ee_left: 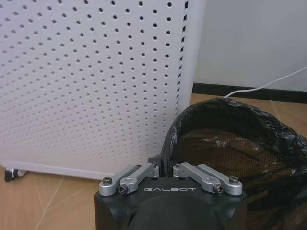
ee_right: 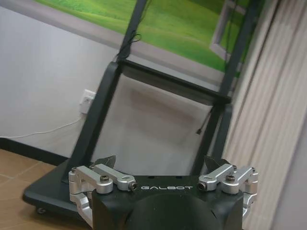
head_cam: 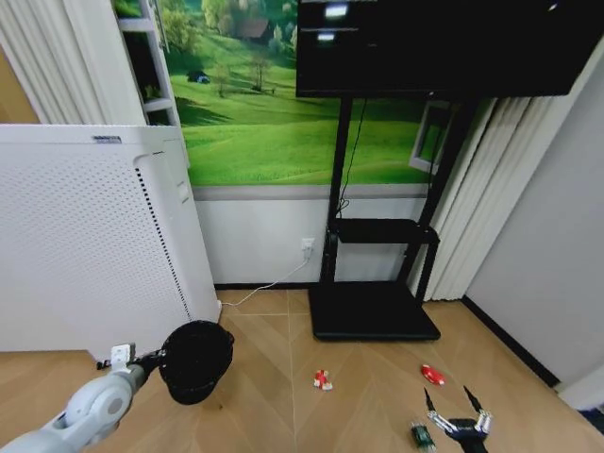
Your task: Pick up the trash bin and place the garbage on the floor into it.
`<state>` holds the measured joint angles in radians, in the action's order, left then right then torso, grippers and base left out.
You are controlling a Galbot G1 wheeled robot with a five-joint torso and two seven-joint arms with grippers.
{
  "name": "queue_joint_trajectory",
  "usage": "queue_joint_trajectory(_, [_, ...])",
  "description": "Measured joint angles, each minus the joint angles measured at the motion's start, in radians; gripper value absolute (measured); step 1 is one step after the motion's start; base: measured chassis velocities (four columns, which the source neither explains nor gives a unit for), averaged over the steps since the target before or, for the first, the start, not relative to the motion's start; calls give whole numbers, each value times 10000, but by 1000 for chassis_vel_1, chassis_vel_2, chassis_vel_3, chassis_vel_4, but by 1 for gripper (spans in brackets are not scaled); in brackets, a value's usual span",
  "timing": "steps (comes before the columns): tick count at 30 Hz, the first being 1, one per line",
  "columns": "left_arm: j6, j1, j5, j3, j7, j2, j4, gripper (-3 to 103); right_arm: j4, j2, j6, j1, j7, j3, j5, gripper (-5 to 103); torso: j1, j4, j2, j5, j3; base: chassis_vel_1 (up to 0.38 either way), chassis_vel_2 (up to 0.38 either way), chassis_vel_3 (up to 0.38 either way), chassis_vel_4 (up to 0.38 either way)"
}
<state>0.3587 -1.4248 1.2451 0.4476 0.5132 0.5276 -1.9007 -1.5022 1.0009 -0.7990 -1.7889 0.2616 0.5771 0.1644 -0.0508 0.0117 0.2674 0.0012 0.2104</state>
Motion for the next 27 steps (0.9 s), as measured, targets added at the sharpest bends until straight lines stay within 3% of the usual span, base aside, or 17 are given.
queue_joint_trajectory(2, [-4, -100, -57, 6, 7, 0, -42, 7, -70, 5, 0, -123, -125, 0, 7, 100, 0, 7, 0, -5, -1, -142, 74, 39, -21])
queue_joint_trajectory(3, [13, -412, -234, 39, -9, 14, -174, 7, -135, 81, -5, -285, -208, -3, -97, 100, -1, 20, -1, -27, 0, -58, 74, -53, -43])
queue_joint_trajectory(6, [16, -872, -604, 149, -144, 106, -364, 7, -163, 250, -8, -397, -229, -37, -240, 100, 7, 19, 1, -5, -5, -21, -22, -64, -49])
queue_joint_trajectory(7, [8, -1003, -724, 182, -159, 174, -389, 7, -190, 298, -10, -389, -226, -41, -254, 100, 11, 7, 1, -10, -7, 46, -88, -81, 55])
queue_joint_trajectory(11, [-36, -1065, -799, 209, -164, 189, -445, 7, -390, 248, -10, -331, -113, -70, -293, 100, 13, 1, 3, -9, -7, 80, -64, -39, 78])
queue_joint_trajectory(18, [-59, -1231, -814, 344, -133, 173, -628, 7, -705, 24, -9, -382, -110, -134, -420, 100, 10, 8, 3, -13, -4, -3, -2, 3, -8])
queue_joint_trajectory(22, [-62, -1642, -914, 627, -132, 173, -754, 7, -924, -173, -6, -443, -169, -306, -544, 100, 7, 11, 3, -13, -3, -25, 7, 11, -23])
queue_joint_trajectory(27, [-174, -3177, -1220, 1749, -162, 196, -1046, 7, -899, -413, 0, -209, -156, -1021, -775, 100, 7, 7, 3, -13, -4, 0, 0, 0, 0])
